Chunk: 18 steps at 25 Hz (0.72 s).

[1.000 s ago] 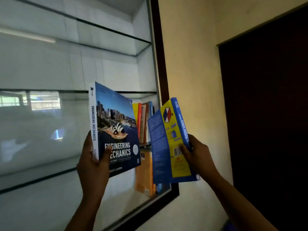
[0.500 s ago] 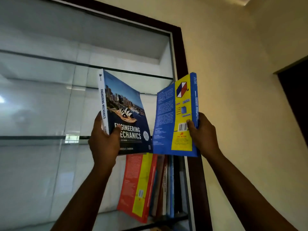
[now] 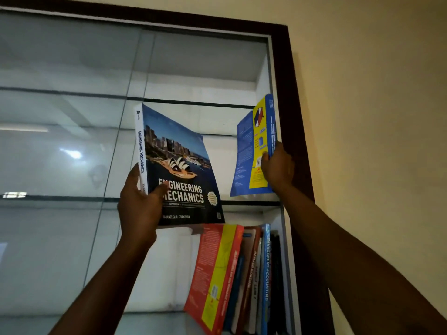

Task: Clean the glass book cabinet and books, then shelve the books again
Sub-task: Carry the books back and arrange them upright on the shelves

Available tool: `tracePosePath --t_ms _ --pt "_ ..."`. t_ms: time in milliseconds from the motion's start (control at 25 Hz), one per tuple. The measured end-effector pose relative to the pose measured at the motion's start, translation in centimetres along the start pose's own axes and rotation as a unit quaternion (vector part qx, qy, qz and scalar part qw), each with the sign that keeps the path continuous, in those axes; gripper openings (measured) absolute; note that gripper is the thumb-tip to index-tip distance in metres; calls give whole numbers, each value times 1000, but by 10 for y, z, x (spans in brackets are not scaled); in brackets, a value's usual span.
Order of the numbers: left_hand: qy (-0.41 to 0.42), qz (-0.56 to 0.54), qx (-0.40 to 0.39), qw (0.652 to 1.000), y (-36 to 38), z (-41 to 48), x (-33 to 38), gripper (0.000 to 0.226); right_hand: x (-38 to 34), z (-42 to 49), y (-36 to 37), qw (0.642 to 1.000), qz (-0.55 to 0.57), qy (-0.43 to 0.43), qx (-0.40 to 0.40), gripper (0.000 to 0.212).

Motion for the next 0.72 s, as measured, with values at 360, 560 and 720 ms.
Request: tracePosePath --t_ms 360,560,720 --pt "19 7 -15 1000 20 0 -2 61 49 -11 54 989 -28 125 -79 51" --pt "28 7 -36 999 32 2 -5 61 68 -17 65 972 -169 75 -143 39" --pt "21 -2 -39 999 30 7 -6 60 61 -21 68 971 -203 63 -107 42"
Point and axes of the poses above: each hand's wrist, its own z-axis towards the middle knuckle, its own y-axis out of the palm, x = y × z, the point moved 9 cm from there along z, towards the middle knuckle, and after that the axes turned 8 degrees about x, right-handed, at the moved point
